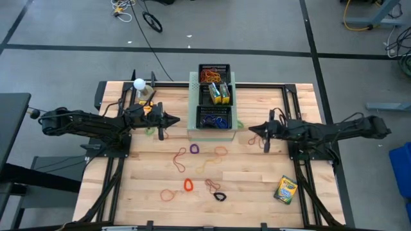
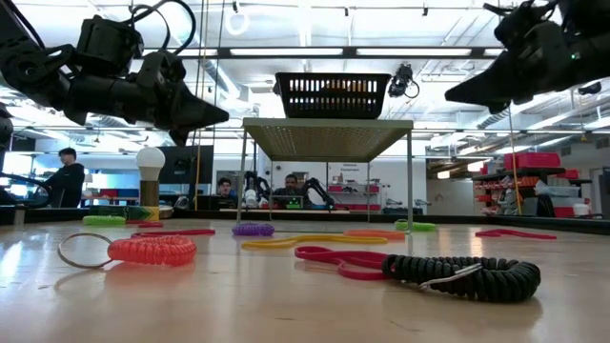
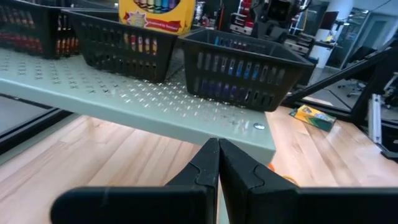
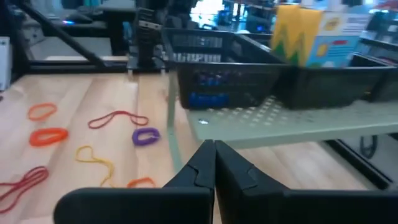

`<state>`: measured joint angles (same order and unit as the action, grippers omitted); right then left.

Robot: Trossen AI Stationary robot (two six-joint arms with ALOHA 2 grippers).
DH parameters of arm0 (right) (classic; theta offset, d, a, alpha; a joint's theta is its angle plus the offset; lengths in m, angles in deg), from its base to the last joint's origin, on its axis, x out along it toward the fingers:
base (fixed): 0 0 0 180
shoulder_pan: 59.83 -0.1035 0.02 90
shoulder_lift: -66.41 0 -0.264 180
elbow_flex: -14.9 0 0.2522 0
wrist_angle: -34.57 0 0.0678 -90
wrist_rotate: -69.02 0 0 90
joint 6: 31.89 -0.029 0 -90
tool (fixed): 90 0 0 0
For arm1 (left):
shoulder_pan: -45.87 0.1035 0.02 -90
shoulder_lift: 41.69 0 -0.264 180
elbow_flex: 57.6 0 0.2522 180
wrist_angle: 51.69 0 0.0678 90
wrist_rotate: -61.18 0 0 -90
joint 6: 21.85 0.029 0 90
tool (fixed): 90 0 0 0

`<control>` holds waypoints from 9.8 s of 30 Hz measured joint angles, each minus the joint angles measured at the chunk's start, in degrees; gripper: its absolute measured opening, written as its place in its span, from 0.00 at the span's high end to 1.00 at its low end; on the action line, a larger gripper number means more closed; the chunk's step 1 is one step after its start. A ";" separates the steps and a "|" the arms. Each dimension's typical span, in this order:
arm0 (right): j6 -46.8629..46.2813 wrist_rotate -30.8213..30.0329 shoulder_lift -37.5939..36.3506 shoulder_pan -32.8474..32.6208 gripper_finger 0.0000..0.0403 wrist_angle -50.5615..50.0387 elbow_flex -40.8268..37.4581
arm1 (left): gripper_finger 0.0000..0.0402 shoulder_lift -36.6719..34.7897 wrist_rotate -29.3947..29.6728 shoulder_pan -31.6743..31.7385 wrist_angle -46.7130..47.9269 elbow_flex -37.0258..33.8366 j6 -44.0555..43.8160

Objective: Pick & Place Office Desk Supplies
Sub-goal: Put the red rubber band into the top black bin on the shelf, then put the right green spring keychain into the bottom black bin on the shelf

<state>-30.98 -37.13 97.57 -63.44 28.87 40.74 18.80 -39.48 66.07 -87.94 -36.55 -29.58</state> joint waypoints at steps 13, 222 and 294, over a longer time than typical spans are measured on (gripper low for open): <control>3.06 -4.80 -0.88 1.37 0.99 0.14 -0.04 | 0.96 -0.02 -2.46 0.02 -1.22 0.02 -0.87; -28.18 4.85 23.95 19.24 0.75 -5.58 -0.49 | 0.94 0.70 7.68 6.38 -0.78 3.89 7.72; -6.53 -14.33 33.27 2.05 0.92 -21.66 38.05 | 0.94 0.72 7.64 6.40 -0.75 3.89 7.67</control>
<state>-37.51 -51.46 130.84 -61.39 7.22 78.79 19.52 -31.84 72.48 -88.69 -32.66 -21.90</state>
